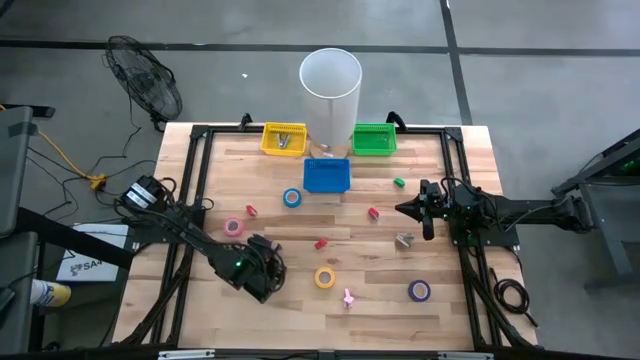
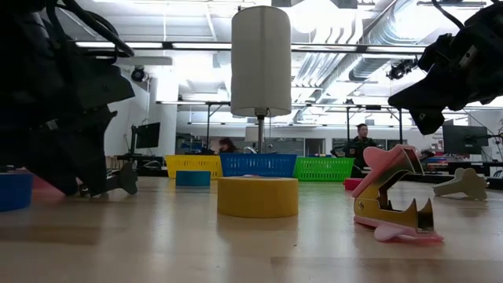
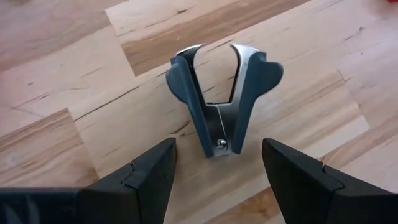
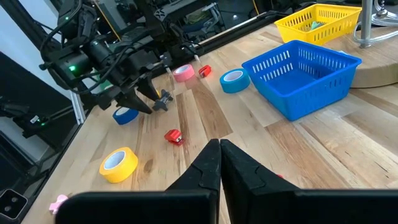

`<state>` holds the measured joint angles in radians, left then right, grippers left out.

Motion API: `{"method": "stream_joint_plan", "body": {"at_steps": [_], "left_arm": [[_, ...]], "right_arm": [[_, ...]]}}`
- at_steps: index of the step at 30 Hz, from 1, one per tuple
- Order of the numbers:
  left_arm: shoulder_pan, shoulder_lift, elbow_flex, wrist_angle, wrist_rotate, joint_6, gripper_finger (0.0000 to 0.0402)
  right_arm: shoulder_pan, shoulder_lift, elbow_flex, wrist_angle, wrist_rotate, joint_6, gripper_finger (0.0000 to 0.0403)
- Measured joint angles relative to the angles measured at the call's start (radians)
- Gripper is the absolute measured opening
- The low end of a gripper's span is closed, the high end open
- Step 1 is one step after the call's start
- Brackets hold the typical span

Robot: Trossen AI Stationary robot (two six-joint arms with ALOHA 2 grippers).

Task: Pick and place Stapler, Stapler remover, tape
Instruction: Put the black staple remover into the yellow basket

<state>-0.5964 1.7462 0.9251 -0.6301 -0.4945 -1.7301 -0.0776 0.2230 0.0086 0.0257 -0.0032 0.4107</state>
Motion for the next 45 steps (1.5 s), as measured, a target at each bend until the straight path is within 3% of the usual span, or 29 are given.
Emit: {"method": "stream_joint_plan", "body": {"at_steps": [24,28,38,45], "left_arm": [[0.080,0.031,0.000,-0.015,-0.027,0.063,0.0232],[0.080,0.032,-0.001,-0.020,-0.025,0.077,0.0207],[0.081,0.032,-0.002,-0.036,-0.025,0.076,0.0100],[0.129,0.004,-0.002,-0.068,-0.006,0.127,0.0096]], "right_arm": [[0.000,0.000,0.000,0.000,0.000,0.000,0.0000],[0.000,0.000,0.000,0.000,0.000,0.000,0.0000],[0.000,0.000,0.000,0.000,0.000,0.000,0.0000],[0.000,0.000,0.000,0.000,0.000,0.000,0.0000]]}}
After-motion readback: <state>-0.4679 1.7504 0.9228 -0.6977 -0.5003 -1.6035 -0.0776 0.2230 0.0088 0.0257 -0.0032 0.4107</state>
